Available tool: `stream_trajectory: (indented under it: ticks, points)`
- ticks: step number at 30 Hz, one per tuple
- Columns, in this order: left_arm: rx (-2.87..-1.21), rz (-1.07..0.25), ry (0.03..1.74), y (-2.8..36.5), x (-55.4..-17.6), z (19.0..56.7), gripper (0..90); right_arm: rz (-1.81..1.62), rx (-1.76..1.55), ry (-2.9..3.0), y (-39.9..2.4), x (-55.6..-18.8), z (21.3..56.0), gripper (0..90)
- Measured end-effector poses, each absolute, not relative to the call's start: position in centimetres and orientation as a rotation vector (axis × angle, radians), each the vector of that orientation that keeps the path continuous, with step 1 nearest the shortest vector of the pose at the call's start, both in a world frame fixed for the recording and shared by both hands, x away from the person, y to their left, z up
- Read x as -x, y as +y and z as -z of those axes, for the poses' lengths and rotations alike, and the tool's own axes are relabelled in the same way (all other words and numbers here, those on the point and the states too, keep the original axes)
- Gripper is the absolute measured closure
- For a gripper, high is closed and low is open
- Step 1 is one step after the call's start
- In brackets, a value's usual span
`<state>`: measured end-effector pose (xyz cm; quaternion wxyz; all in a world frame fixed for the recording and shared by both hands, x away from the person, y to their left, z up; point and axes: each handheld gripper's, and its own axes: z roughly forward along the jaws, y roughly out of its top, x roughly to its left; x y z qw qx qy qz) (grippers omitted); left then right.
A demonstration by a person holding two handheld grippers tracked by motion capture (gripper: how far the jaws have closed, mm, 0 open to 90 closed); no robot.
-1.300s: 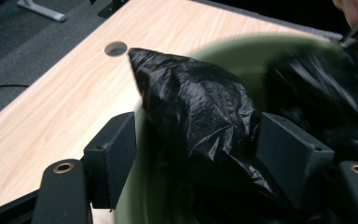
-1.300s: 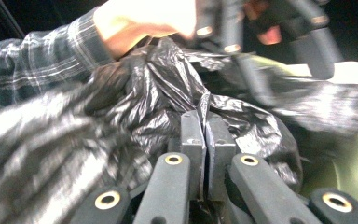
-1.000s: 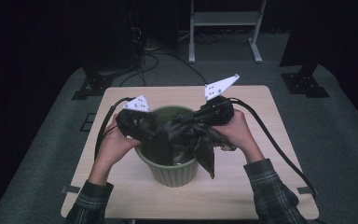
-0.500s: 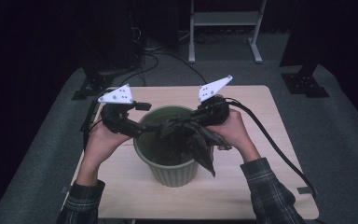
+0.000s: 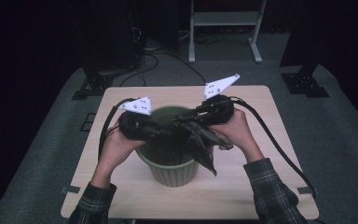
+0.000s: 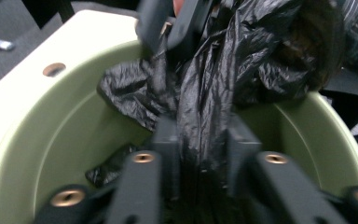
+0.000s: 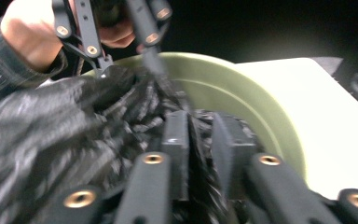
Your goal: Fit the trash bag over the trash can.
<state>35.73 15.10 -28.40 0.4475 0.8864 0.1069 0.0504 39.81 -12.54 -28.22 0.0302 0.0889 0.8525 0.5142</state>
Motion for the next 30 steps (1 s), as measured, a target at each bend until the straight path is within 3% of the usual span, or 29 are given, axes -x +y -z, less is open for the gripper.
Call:
stream_trajectory:
  ticks: [3,16,30]
  points:
    - [-2.194,-0.145,0.269,15.7,-35.5,28.5,79.7,-1.594,-0.323,2.606,-13.9,-39.7,27.9,59.9]
    - [-2.169,-0.183,0.351,18.8,-35.4,28.7,77.8,-1.609,-0.450,2.536,-20.5,-37.8,28.8,55.3]
    - [-2.167,-0.171,0.417,19.2,-35.6,29.6,77.9,-1.731,-0.365,2.546,-20.8,-34.2,31.5,47.4]
